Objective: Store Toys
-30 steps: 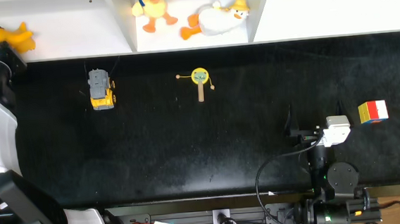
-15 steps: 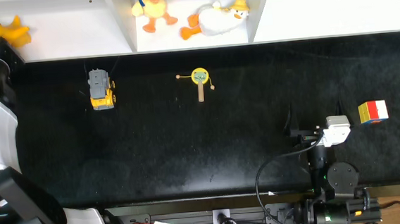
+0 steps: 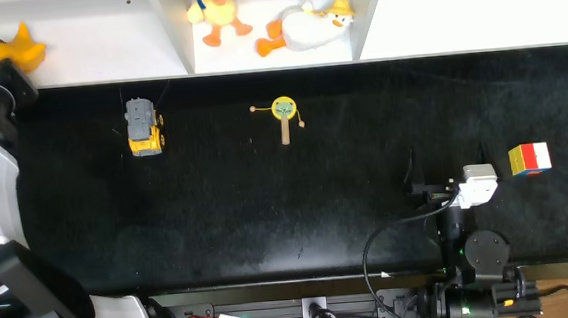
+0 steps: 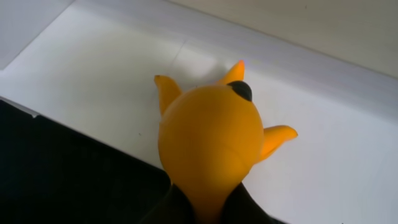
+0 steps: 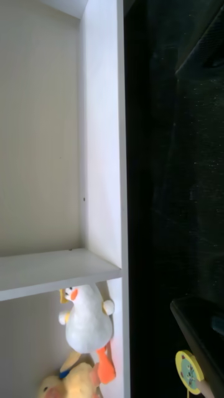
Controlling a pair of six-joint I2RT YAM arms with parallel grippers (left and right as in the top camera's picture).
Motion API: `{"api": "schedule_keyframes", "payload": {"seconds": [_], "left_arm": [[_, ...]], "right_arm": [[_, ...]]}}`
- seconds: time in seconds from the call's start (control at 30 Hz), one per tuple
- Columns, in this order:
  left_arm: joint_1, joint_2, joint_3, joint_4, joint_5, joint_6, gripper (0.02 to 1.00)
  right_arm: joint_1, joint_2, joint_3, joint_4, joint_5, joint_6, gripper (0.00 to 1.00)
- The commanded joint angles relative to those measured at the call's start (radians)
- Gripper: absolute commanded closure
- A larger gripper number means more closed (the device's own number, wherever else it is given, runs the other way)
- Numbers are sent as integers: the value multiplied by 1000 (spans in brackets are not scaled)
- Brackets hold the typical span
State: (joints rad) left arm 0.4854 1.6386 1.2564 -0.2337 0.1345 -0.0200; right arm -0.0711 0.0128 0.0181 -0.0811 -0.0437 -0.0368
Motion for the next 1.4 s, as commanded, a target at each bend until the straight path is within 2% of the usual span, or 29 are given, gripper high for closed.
{"api": "schedule_keyframes", "payload": {"seconds": [0.03, 0.43, 1.07, 1.13, 1.23, 1.27, 1.3, 1.4], "left_arm": [[-5, 10, 81, -70, -36, 45, 982], [-5, 20, 87, -86, -35, 49, 985], [-32, 103, 89, 24, -11, 46, 972], [-32, 110, 89, 22, 2, 46, 895], [-34, 119, 89, 22, 3, 46, 842], [-34, 122, 89, 22, 3, 46, 783], [-34, 123, 89, 22, 3, 46, 673], [-34, 124, 89, 27, 3, 46, 522]], "right_arm": [[5, -9, -13, 3, 11, 7, 5], [5, -9, -13, 3, 11, 7, 5], [5, -9, -13, 3, 11, 7, 5], [5, -9, -13, 3, 11, 7, 5], [5, -9, -13, 3, 11, 8, 7], [5, -9, -13, 3, 11, 7, 7], [5, -9, -13, 3, 11, 7, 5], [5, -9, -13, 3, 11, 7, 7]]}}
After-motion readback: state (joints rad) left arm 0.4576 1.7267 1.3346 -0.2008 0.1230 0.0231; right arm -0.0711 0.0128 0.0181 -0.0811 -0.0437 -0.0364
